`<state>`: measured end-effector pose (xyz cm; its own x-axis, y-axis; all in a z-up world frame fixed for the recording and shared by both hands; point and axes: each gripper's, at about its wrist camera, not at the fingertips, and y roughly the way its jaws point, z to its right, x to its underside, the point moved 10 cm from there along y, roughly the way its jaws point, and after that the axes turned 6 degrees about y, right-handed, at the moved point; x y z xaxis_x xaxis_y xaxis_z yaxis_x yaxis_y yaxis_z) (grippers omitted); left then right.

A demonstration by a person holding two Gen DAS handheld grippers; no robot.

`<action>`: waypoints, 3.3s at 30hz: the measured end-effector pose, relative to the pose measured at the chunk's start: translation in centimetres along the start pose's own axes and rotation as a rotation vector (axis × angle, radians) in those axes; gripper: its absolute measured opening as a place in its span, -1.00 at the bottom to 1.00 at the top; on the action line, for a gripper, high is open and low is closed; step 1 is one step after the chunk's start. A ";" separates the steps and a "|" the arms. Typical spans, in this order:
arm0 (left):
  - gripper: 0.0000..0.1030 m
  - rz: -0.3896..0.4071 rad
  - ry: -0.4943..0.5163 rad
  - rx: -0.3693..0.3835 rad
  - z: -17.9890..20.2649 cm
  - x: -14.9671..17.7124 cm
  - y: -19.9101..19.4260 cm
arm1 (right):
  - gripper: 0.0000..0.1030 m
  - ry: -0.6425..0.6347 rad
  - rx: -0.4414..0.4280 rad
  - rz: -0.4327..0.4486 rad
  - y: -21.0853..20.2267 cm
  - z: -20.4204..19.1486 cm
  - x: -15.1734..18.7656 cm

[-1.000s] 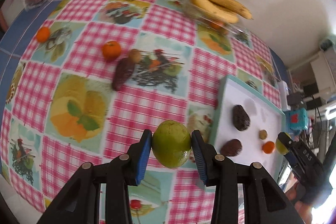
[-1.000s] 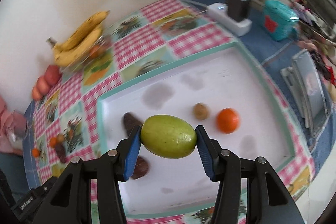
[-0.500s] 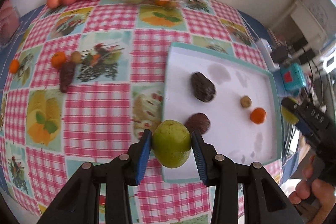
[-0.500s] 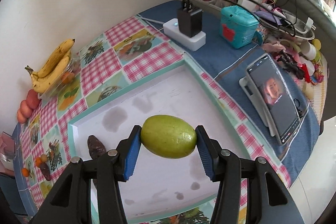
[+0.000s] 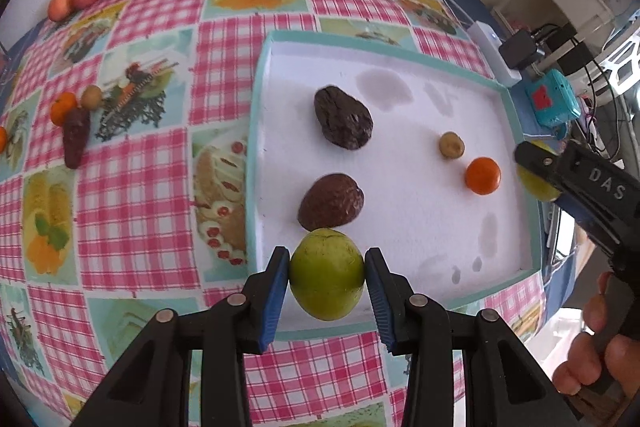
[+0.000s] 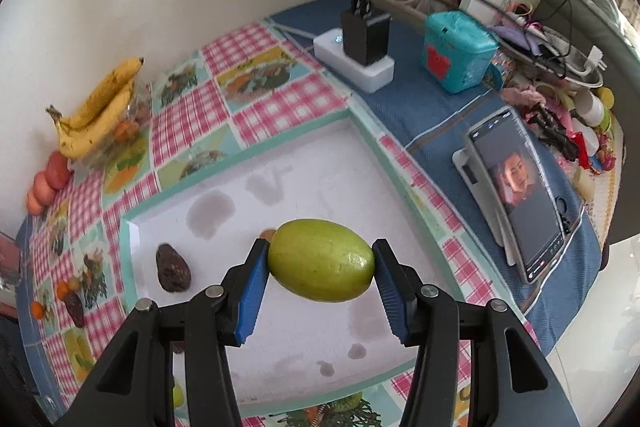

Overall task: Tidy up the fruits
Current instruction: 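Carry both green fruits over the white tray with both tools, then open both tools to release the green fruits into the white tray, then move both tools back toward the remaining fruits on the tablecloth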

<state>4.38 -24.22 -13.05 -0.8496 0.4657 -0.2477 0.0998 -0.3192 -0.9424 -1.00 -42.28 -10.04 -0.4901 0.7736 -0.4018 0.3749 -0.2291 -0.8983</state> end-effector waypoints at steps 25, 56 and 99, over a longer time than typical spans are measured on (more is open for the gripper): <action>-0.20 -0.069 0.000 -0.028 0.3 1.1 4.2 | 0.04 -0.103 0.020 -0.210 5.8 -1.3 5.0; -0.01 -0.014 0.022 0.006 0.1 -0.4 1.4 | 0.07 -0.102 0.007 -0.179 5.5 -1.7 3.9; 0.93 0.144 -0.230 -0.294 -11.3 -2.1 -2.4 | 0.73 -0.155 -0.056 -0.067 3.4 -3.4 2.5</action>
<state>11.79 -15.07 -12.84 -0.9066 0.2256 -0.3567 0.3421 -0.1021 -0.9341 1.71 -39.15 -13.46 -0.6294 0.6845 -0.3677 0.3785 -0.1432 -0.9144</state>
